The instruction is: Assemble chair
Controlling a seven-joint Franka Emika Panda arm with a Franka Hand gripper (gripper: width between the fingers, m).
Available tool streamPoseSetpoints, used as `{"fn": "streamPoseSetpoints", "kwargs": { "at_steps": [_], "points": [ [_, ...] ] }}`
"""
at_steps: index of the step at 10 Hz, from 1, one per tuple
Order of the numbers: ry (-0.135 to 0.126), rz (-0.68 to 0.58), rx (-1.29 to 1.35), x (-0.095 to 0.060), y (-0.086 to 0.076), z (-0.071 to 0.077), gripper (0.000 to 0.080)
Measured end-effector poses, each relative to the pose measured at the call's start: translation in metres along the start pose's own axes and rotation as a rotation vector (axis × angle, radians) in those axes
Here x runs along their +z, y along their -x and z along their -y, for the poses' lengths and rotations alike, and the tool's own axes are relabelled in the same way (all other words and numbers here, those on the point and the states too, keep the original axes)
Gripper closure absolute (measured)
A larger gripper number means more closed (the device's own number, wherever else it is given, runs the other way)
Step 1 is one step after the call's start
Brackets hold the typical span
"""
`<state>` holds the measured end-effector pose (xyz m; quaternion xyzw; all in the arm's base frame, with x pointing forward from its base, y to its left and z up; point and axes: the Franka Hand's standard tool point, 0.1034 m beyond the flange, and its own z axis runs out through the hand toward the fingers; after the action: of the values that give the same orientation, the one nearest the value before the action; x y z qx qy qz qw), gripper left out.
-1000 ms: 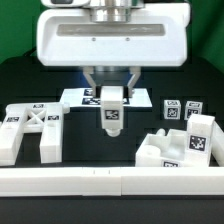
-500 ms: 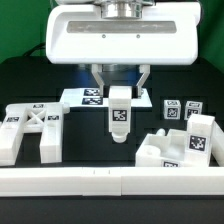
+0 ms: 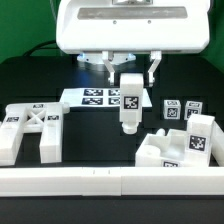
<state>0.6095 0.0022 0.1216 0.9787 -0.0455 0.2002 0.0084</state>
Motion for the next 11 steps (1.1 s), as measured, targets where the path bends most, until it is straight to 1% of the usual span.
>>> {"fn": "streamPoseSetpoints", "kwargs": {
  "at_steps": [2,3,4,5,6,9,10,11],
  "points": [
    [0.000,0.001,0.000,0.001,0.000,0.000,0.0509],
    [-0.002,0.001,0.008,0.001,0.000,0.002,0.0509],
    [-0.008,-0.004,0.010,0.002,-0.004,0.012,0.0509],
    [-0.010,-0.014,0.003,0.004,-0.012,0.016,0.0509],
    [-0.005,-0.027,-0.027,0.006,-0.015,0.011,0.0509],
    [-0.005,-0.022,-0.028,0.007,-0.014,0.012,0.0509],
    [-0.006,-0.018,-0.034,0.010,-0.012,0.017,0.0509],
    [-0.007,-0.020,-0.039,0.013,-0.014,0.020,0.0509]
  ]
}}
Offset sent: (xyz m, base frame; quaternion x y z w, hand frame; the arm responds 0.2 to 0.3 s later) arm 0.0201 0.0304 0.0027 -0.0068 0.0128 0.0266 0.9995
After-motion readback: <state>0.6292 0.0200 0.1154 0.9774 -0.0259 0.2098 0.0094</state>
